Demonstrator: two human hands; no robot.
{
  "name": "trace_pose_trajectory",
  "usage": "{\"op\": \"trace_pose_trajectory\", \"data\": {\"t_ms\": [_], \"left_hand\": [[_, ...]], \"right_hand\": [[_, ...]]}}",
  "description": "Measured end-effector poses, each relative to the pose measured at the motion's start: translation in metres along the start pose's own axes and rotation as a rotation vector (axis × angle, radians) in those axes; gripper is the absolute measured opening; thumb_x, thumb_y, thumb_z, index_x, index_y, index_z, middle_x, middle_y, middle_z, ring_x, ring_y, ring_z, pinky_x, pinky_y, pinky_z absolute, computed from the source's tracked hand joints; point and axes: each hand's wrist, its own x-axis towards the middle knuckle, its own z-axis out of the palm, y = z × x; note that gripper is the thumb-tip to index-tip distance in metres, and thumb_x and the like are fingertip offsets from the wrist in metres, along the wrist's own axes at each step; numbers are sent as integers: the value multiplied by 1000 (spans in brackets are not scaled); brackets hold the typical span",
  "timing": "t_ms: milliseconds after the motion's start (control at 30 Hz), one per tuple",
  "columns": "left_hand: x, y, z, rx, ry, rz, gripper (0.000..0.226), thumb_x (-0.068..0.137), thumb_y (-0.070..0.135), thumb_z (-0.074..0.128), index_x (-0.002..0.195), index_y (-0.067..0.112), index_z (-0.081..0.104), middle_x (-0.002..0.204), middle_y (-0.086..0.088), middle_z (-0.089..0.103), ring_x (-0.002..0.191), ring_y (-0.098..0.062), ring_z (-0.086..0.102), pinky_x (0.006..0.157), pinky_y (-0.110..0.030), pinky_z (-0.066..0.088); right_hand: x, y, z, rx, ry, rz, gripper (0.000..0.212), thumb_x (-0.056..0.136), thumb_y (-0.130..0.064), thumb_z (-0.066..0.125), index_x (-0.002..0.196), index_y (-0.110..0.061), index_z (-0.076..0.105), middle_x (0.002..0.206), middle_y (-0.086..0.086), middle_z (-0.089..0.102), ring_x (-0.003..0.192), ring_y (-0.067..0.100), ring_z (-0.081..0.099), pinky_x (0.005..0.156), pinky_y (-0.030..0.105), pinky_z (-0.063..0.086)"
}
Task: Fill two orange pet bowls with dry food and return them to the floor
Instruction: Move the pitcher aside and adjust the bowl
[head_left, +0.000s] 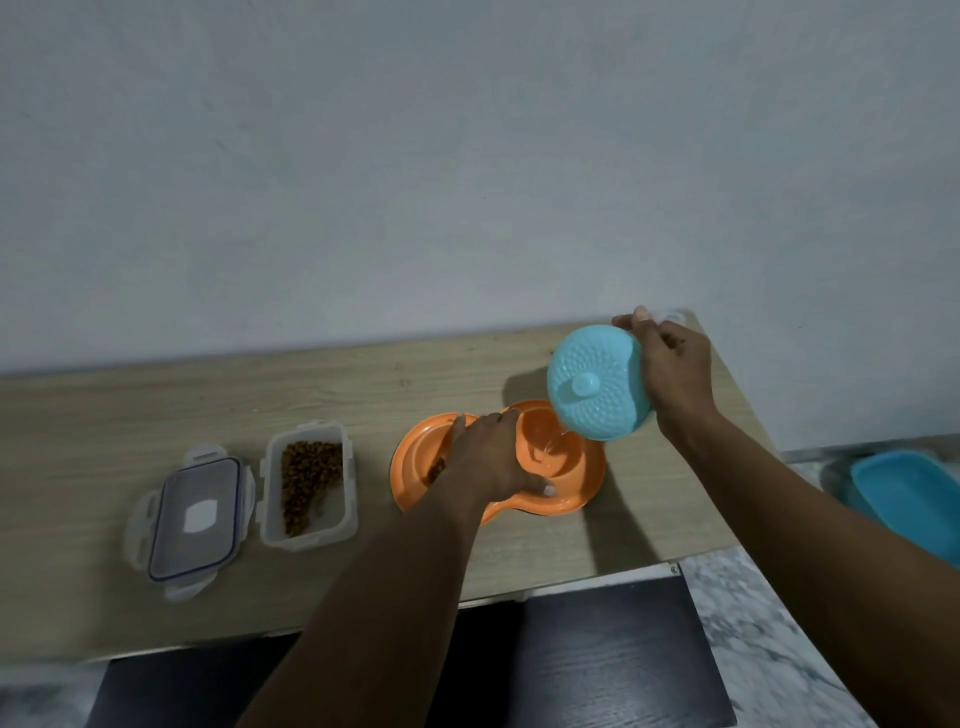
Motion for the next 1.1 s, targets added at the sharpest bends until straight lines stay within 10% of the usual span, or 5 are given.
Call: {"op": "trace_pose_trajectory", "data": {"t_ms": [1100], "left_hand": [[-6,6,-8,24,-18,-19,124,59,74,77,157,21,23,158,-4,40,147,-25,33,123,-56,5]], "right_hand": [[9,-73,-26,-46,22,-242,34,99,-47,53,95,-25,79,92,-11,72,98,12,68,91,38,55]]}}
